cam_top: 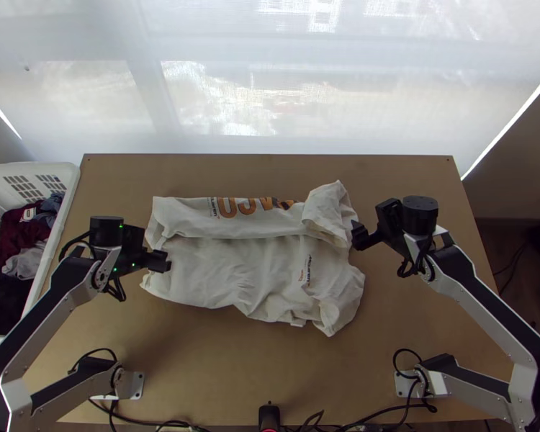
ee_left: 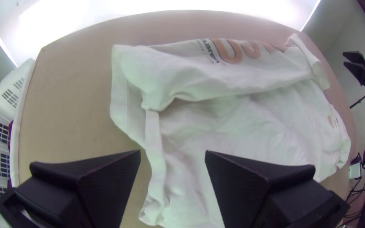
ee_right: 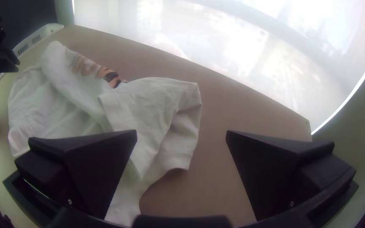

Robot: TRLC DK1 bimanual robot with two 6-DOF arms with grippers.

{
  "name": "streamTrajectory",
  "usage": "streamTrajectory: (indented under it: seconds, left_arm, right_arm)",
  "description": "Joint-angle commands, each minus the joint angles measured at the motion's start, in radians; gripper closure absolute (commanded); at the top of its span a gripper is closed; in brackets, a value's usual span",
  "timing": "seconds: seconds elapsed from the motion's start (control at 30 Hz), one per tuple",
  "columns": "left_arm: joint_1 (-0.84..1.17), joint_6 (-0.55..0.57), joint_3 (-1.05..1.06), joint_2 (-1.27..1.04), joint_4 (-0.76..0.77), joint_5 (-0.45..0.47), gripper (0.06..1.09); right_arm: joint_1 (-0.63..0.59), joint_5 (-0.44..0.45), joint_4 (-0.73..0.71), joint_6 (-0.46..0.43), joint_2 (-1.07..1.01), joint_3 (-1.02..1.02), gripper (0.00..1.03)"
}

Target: Fold the t-shirt

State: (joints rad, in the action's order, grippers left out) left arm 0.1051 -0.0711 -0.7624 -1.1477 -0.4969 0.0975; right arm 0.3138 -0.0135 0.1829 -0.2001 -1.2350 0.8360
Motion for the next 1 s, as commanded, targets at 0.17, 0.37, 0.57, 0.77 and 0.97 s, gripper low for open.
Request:
streamTrajectory:
  seconds: [0.17, 0.37, 0.57, 0.77, 0.97]
  left_arm:
    - [-0.022, -0.035, 0.109, 0.200, -0.192, 0.016, 0.32]
    - [-0.025, -0.059, 0.169, 0.223, -0.178, 0.016, 0.32]
    - [-0.024, -0.065, 0.227, 0.221, -0.100, 0.016, 0.32]
    - [-0.041, -0.070, 0.273, 0.210, 0.001, 0.015, 0.32]
    - [-0.041, -0.064, 0.296, 0.195, 0.058, 0.001, 0.33]
  right_arm:
    - [-0.007, -0.011, 0.230, 0.021, 0.226, 0.009, 0.05]
    - [0.004, -0.020, 0.286, 0.022, 0.272, 0.015, 0.05]
    - [0.016, -0.039, 0.332, 0.024, 0.289, 0.017, 0.05]
    - [0.038, -0.042, 0.388, 0.021, 0.324, 0.014, 0.05]
    - [0.054, -0.043, 0.431, 0.019, 0.358, 0.003, 0.05]
